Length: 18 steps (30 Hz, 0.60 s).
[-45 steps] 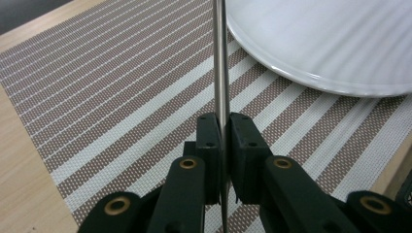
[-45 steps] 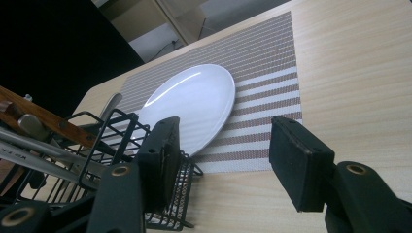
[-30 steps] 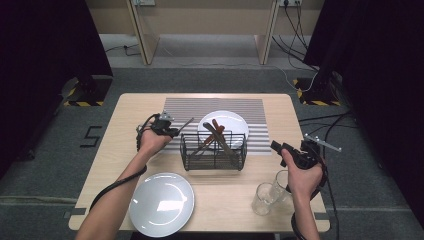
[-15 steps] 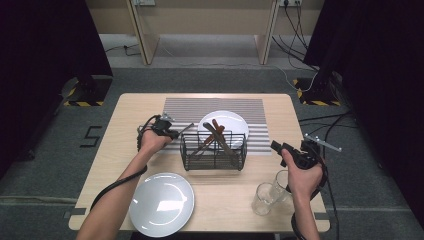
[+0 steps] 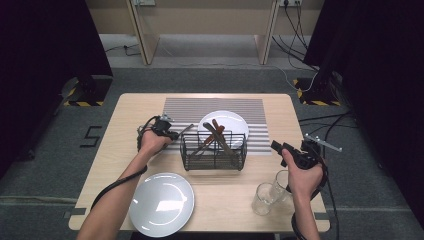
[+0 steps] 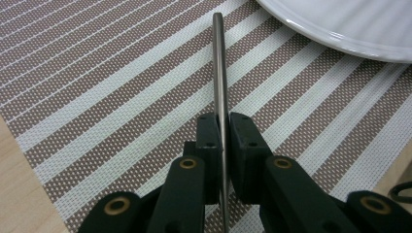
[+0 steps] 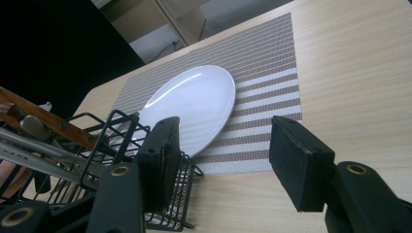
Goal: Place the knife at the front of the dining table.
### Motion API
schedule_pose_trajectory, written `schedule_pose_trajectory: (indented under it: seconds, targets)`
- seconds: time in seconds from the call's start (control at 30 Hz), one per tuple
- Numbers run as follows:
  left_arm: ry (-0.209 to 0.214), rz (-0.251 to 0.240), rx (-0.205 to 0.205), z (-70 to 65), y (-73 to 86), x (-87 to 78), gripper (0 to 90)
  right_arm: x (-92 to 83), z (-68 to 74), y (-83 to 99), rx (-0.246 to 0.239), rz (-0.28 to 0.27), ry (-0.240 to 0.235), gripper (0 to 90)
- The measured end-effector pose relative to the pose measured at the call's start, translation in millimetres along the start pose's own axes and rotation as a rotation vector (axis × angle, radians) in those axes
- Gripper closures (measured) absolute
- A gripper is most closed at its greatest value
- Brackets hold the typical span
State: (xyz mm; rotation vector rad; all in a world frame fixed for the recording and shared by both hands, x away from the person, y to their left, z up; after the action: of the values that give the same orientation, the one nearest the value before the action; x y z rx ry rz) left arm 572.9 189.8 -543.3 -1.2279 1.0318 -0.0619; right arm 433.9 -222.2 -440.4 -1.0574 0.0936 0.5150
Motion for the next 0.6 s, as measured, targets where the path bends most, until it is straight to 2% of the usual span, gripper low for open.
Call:
schedule_pose_trajectory:
  seconds: [0.6]
  targets:
    - [-0.003,-0.01,-0.014,4.4,0.5,0.8,81.2,-0.5,0.4,-0.5,-0.002,-0.002,-0.003,45.2]
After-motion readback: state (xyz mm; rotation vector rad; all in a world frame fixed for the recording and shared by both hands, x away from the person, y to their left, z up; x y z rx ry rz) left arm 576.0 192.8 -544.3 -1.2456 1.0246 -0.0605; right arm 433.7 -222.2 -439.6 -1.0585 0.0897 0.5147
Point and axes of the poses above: each handheld gripper's, and its own axes: x roughly forward along the jaws, y roughly out of its underside, z roughly to its left, the point moved 6 cm from there along x, roughly forward along the jaws, and after that the axes turned 11 degrees about -z, right-handed, at the moved point
